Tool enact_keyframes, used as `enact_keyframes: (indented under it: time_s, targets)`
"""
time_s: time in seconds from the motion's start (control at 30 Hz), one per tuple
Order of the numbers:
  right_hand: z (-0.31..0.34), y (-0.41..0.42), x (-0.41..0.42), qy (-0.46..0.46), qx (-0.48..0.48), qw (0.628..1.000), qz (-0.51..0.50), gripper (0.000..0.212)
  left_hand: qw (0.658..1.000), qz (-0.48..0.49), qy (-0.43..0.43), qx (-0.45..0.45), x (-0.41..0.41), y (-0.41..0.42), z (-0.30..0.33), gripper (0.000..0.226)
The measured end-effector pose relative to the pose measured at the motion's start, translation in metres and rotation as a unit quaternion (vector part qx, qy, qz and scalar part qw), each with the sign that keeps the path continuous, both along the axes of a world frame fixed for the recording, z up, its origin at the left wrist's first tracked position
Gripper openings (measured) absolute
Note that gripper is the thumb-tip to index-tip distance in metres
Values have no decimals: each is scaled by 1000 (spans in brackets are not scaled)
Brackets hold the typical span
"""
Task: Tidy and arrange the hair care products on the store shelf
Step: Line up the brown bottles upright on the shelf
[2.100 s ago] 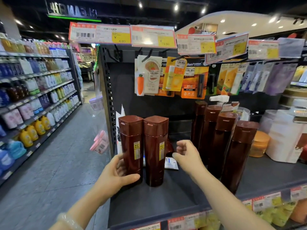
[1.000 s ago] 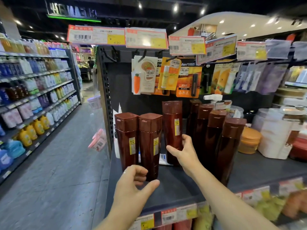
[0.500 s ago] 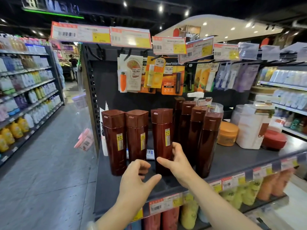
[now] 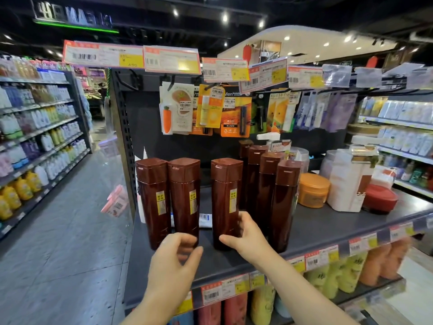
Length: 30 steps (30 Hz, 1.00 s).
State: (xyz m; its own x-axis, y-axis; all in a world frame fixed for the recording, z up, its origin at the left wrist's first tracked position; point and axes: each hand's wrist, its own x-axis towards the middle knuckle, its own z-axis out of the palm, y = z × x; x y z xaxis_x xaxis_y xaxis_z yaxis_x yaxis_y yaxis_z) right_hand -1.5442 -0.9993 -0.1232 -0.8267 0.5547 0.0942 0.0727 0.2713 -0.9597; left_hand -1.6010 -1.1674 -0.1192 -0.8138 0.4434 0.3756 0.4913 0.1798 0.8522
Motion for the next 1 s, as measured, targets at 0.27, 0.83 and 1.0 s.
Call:
enact_keyframes:
  time_s: [0.27,0.83,1.0]
  targets:
    - [3,-15,3,2,43,999,-31,72,982,150,-87,77,-65,-54,-12,13]
    - [-1,-47,-20,3,66,961,-269,87,965,-242,-102,-15,-147,-37,-11,78]
    - [-1,-48,-26,-68,148,940,-300,53,949,-269,-163,11,-149,-19,-6,66]
